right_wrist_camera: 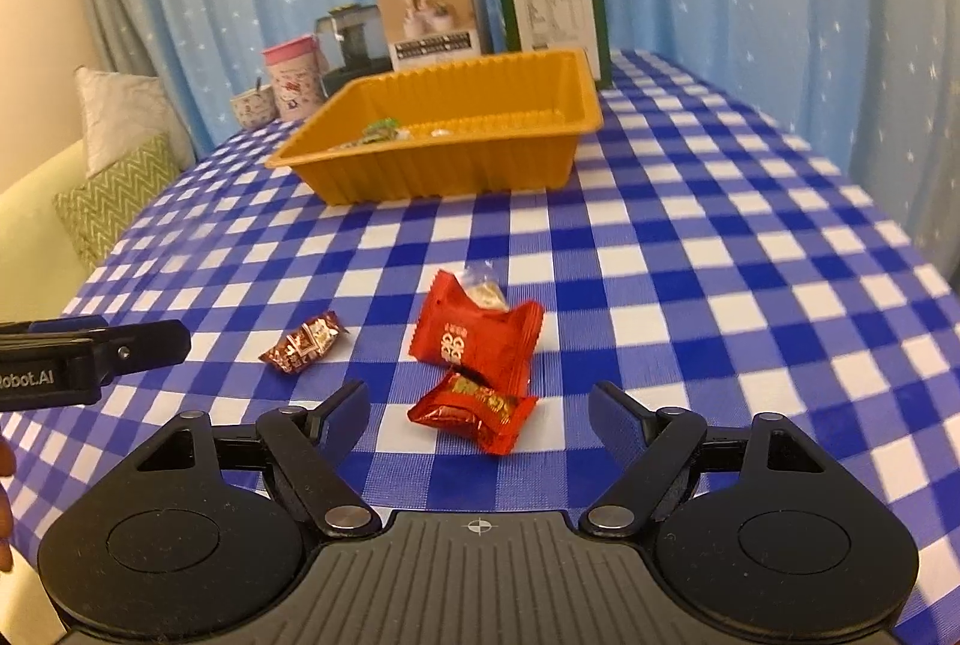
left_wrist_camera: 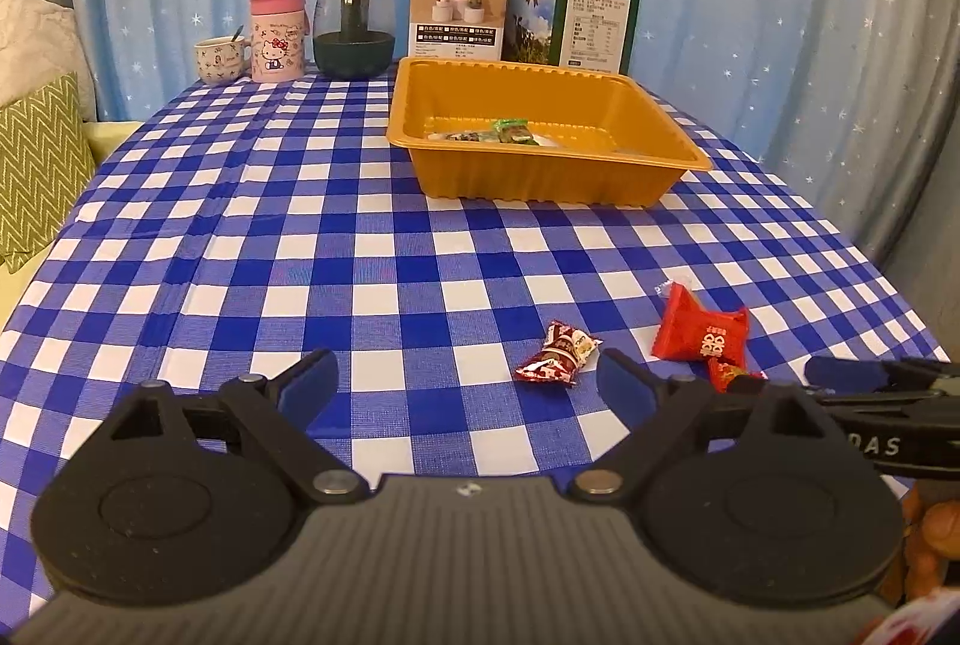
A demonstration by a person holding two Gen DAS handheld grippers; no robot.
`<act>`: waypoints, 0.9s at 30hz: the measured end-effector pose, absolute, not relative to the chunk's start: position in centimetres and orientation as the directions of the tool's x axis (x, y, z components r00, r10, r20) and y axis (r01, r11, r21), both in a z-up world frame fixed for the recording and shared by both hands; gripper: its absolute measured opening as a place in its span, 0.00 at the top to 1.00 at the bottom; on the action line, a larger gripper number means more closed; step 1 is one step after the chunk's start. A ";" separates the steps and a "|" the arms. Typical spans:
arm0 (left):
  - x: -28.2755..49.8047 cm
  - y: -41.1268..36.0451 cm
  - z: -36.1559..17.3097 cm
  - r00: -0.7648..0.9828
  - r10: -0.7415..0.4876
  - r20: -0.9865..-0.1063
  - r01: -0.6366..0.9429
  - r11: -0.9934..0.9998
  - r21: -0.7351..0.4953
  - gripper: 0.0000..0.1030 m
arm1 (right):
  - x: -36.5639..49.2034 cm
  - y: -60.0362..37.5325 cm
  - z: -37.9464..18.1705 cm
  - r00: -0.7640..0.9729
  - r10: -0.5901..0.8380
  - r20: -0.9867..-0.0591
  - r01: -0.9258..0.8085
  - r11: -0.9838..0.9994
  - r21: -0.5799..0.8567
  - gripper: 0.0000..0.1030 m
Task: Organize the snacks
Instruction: 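Move both tools back toward the red candies on the table, then grasp the small red candy with the right tool while the left tool grasps the red-white candy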
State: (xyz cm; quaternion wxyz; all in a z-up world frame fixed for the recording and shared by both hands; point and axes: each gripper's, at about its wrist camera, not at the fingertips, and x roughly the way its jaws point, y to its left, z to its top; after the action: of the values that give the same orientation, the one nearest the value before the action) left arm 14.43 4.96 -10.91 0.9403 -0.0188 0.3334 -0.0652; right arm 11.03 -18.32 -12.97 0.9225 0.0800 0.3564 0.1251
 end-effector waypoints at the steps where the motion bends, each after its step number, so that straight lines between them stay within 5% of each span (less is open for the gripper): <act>1: 14.6 4.9 -11.0 0.767 -0.136 -0.627 0.108 0.991 -0.083 0.11 | 11.2 -18.2 -13.1 0.712 0.286 -0.641 -0.168 0.956 0.240 0.28; 12: 15.9 4.7 -11.9 0.739 -0.153 -0.656 0.090 0.988 -0.129 0.11 | 12.2 -16.6 -14.0 0.715 0.240 -0.657 -0.096 0.964 0.248 0.35; 17: 16.3 4.6 -12.5 0.728 -0.145 -0.670 0.078 0.989 -0.128 0.11 | 12.2 -15.8 -14.2 0.730 0.172 -0.661 -0.094 0.984 0.153 0.51; 27: 16.5 3.5 -12.7 0.718 -0.163 -0.677 0.108 0.987 -0.123 0.11 | 11.6 -15.5 -14.2 0.737 0.141 -0.661 -0.110 0.990 0.088 0.67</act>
State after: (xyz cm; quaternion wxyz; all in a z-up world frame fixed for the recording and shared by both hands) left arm 16.51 3.54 -12.68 0.9260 -0.0372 0.3685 -0.0732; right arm 11.62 -15.54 -14.16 0.9317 0.0217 0.3563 0.0675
